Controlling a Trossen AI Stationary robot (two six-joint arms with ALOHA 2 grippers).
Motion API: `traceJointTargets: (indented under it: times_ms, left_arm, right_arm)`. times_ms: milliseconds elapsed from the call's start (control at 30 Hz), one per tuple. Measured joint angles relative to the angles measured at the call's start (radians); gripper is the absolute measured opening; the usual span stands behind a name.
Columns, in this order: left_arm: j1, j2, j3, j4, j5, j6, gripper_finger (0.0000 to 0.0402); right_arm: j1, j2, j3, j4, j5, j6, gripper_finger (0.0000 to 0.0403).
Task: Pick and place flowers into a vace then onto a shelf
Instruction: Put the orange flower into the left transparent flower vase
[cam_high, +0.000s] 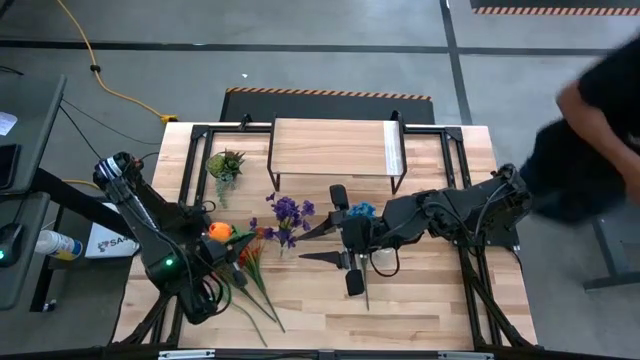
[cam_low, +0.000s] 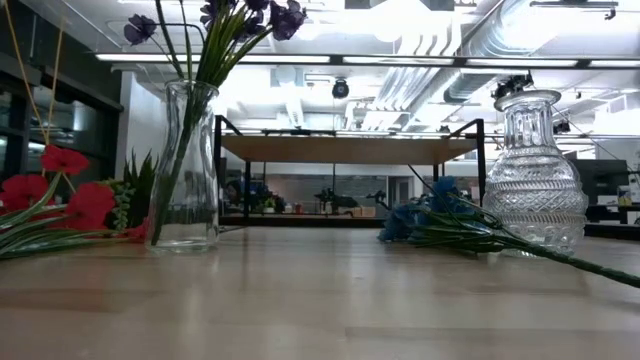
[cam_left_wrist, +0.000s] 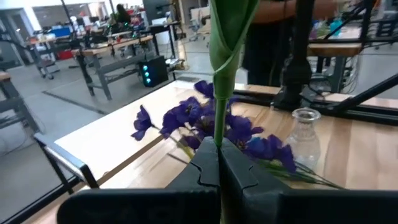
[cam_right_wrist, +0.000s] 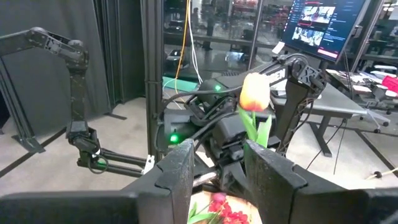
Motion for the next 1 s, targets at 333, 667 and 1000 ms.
traceJointTargets:
  times_ms: [333, 667, 1000]
  left_arm:
    - [0.000, -0.002, 0.000, 0.004, 0.017, 0.002, 0.0025]
    - [0.005, 0.052, -0.001, 0.019, 0.017, -0.011, 0.0025]
    - [0.060, 0.064, -0.002, 0.030, 0.073, 0.001, 0.0025]
  right_arm:
    - [0.000, 0.000, 0.000, 0.000, 0.000, -0.018, 0.0134]
    - [0.000, 0.000, 0.000, 0.000, 0.000, -0.019, 0.0134]
    - [0.000, 0.000, 0.000, 0.000, 0.000, -0.019, 0.0134]
